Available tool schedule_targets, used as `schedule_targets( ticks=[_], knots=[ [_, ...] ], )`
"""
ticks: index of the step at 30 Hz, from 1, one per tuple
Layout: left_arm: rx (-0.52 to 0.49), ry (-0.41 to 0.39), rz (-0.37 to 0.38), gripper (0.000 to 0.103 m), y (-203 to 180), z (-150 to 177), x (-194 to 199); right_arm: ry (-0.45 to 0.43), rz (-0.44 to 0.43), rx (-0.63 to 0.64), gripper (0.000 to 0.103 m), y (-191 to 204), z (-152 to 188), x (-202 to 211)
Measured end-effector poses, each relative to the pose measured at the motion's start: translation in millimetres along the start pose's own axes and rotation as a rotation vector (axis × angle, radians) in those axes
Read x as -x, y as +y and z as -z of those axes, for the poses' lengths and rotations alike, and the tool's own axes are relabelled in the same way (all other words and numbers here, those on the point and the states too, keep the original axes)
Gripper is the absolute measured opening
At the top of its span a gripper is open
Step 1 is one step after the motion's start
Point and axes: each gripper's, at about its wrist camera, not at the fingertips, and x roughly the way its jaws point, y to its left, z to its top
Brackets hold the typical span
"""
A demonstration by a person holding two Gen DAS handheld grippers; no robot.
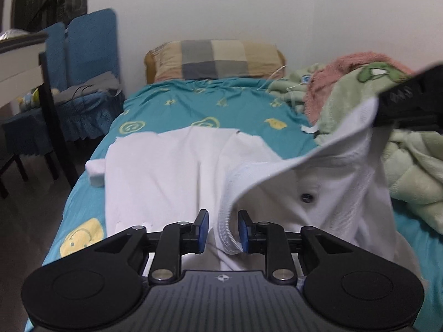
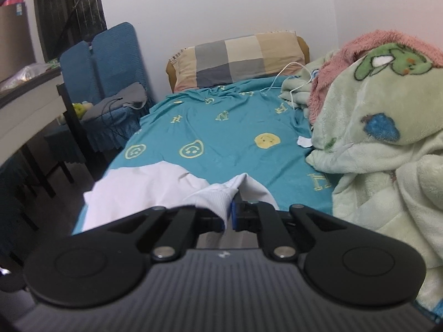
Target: Fold clothes
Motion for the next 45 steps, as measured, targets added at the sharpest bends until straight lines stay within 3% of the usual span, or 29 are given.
schedule_targets(
  ticks=[1, 4, 6, 8, 11, 18, 24, 28, 31, 35, 37, 40, 42, 45],
  knots=[
    [0.030, 0.004, -0.009, 0.006, 5, 0, -1, 0.016, 0.022, 0.009, 0.008, -3, 3, -3],
    [0.114, -0.003, -0.041, 0.004, 19, -4, -2, 0.118, 0.115, 0.107, 0.010, -8, 17, -27],
    [0.162, -0.063, -0.057, 0.004, 27, -14, 10, 0.194, 0.146, 0.114, 0.008, -15, 29, -42],
    [0.213, -0.124, -0.068, 0.004, 34, -28, 28, 0.209, 0.161, 0.107, 0.007, -18, 32, -43],
    [0.256, -0.203, -0.062, 0.004, 38, -61, 65, 0.049, 0.180, 0.136, 0.007, -5, 6, -5],
    [0.214, -0.520, -0.073, 0.004, 36, -172, 197, -0.325, 0.123, 0.069, 0.006, 21, -112, 144],
    [0.127, -0.755, -0.101, 0.004, 32, -249, 328, -0.546, 0.063, 0.101, 0.006, 51, -187, 271],
    [0.085, -0.849, -0.113, 0.004, 29, -281, 413, -0.660, 0.021, 0.119, 0.006, 68, -218, 354],
    [0.068, -0.894, -0.109, 0.004, 26, -297, 468, -0.743, -0.002, 0.131, 0.007, 80, -229, 416],
    [0.056, -0.863, -0.100, 0.004, 26, -311, 484, -0.813, -0.014, 0.160, 0.007, 88, -243, 478],
    [0.050, -0.848, -0.096, 0.004, 26, -318, 492, -0.821, -0.004, 0.180, 0.007, 93, -252, 490],
    [0.041, -0.825, -0.089, 0.004, 27, -328, 504, -0.803, 0.017, 0.199, 0.007, 95, -262, 486],
    [0.036, -0.810, -0.085, 0.004, 27, -335, 512, -0.758, 0.024, 0.196, 0.007, 92, -264, 458],
    [0.021, -0.738, -0.091, 0.004, 36, -338, 440, -0.671, 0.042, 0.179, 0.007, 84, -260, 392]
  ],
)
